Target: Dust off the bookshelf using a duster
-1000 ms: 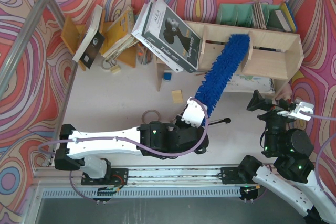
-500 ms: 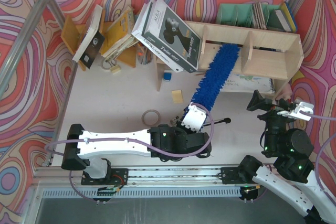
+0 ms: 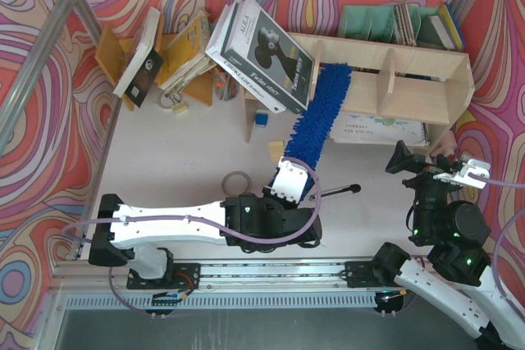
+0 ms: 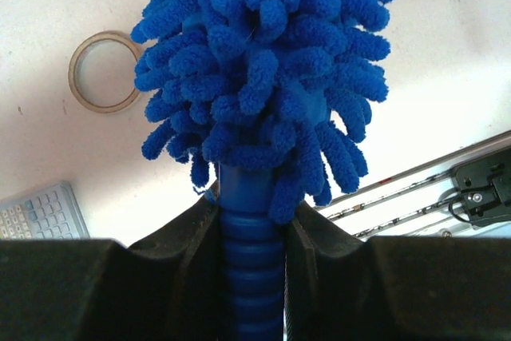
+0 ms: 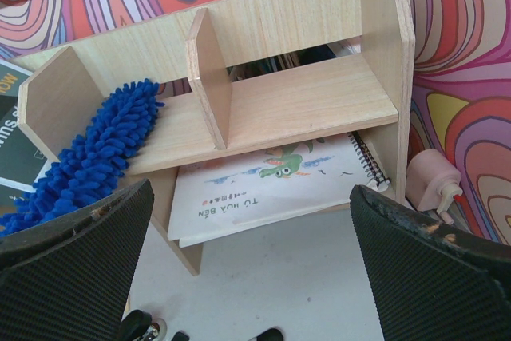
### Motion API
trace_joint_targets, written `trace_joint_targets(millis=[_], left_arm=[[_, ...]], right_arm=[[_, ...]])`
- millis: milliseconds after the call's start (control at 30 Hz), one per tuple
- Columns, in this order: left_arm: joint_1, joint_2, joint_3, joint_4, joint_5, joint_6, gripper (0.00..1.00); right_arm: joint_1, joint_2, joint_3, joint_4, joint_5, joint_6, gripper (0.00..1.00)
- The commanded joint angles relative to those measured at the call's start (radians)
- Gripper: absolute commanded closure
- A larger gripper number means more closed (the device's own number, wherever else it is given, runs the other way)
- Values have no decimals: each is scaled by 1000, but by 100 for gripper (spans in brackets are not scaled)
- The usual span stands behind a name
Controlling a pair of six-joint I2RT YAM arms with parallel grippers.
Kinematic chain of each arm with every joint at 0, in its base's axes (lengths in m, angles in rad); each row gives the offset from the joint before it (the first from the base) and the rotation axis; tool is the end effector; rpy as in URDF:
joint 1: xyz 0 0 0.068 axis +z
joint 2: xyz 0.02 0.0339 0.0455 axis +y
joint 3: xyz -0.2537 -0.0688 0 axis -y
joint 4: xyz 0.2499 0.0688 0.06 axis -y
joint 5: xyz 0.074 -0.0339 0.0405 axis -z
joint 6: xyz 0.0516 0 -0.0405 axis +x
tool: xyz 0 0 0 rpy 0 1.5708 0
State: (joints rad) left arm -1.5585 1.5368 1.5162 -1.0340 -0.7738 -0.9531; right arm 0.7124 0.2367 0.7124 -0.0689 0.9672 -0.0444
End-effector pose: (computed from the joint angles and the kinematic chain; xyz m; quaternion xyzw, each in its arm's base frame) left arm 0.0400 -0.3167 0.3254 0.1750 0.8834 -0.1117 0.4201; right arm 0.0754 0.0090 0.3816 0.1812 0.5957 0.0010 0.7825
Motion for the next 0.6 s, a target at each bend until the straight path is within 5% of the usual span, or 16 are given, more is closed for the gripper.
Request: trace_joint_targets(millis=[0, 567], left_arm=[[-3, 19, 28, 57, -13, 64, 100], [-15, 174, 184, 143, 105, 247, 100]], right_arm=[[-3, 3, 13, 12, -3, -4, 1], [-2, -8, 12, 9, -1, -4, 1]])
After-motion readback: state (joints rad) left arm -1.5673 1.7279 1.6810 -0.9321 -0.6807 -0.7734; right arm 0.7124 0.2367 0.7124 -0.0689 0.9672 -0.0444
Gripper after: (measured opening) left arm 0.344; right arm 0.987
